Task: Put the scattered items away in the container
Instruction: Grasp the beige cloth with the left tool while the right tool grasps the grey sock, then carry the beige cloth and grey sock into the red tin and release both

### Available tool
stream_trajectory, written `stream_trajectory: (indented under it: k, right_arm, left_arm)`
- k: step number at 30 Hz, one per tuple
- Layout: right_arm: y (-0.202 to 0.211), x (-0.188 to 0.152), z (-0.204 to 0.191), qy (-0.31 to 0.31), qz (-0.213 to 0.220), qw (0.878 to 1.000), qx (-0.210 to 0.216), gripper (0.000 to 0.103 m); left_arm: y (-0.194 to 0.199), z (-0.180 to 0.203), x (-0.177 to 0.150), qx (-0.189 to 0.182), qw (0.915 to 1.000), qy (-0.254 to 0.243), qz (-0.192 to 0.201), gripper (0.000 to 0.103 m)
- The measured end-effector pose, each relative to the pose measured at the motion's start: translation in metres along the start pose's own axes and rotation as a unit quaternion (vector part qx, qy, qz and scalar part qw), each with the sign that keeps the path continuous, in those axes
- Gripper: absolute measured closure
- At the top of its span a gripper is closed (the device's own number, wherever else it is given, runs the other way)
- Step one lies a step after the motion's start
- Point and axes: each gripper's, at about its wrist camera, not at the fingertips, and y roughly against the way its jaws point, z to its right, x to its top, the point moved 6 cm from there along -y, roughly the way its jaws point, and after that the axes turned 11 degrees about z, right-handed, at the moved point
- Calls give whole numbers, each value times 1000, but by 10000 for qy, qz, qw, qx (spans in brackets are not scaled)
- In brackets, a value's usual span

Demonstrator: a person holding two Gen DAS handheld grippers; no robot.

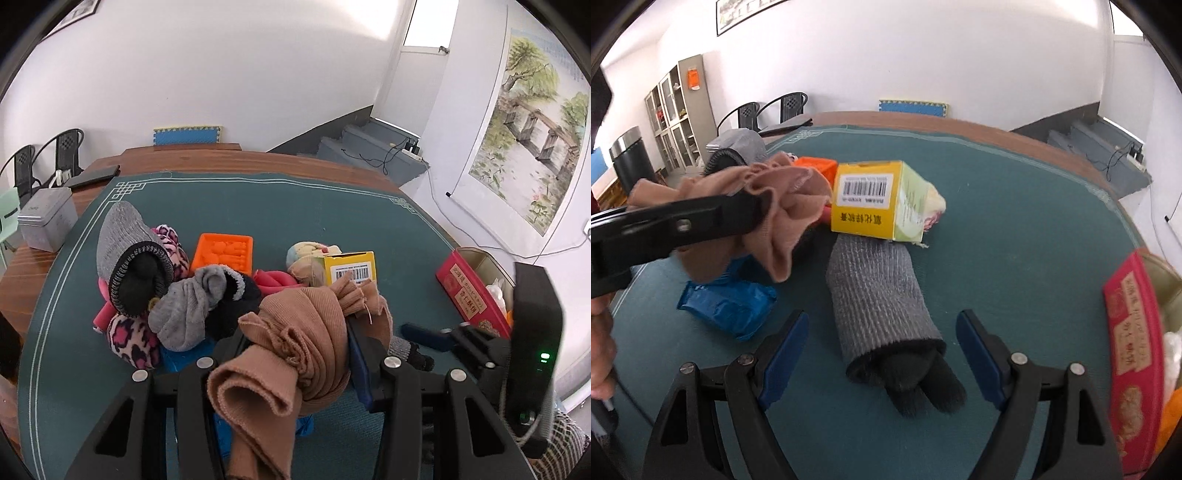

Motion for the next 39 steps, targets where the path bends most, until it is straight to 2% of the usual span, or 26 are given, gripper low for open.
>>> stream_trajectory:
  k: [1,2,4,7,11,25,32,39]
  right_arm:
    - [-4,-2,1,-40,-29,10000,-22,54]
    - [-7,-4,3,-76,-41,10000,-35,56]
    - [-3,-3,3,-111,61,9999,-5,69]
    - [5,-4,5,-174,142,9997,-55,73]
    - [17,-7,10,-295,244,9992,-127,74]
    - [97,-2,46,-831,1002,9907,-385,74]
    - [140,-2,101,-1203,1345,9784,-1010,73]
    - [180,-14,166,-1538,1484,9608,-1765,73]
  left_arm:
    - [0,0,-1,1,10000,-7,-8,54]
    - [-1,0,-1,7,10000,-10,-15,54]
    - [-2,1,-2,22,10000,-14,-27,54]
    - [-3,3,-3,47,10000,-35,-36,54]
    - [-4,7,-5,66,9999,-101,-22,54]
    - [0,32,-11,94,9990,-444,24,54]
    - [-4,71,-18,-135,9974,-693,-128,54]
    - [-15,133,-14,-466,9941,-957,-221,54]
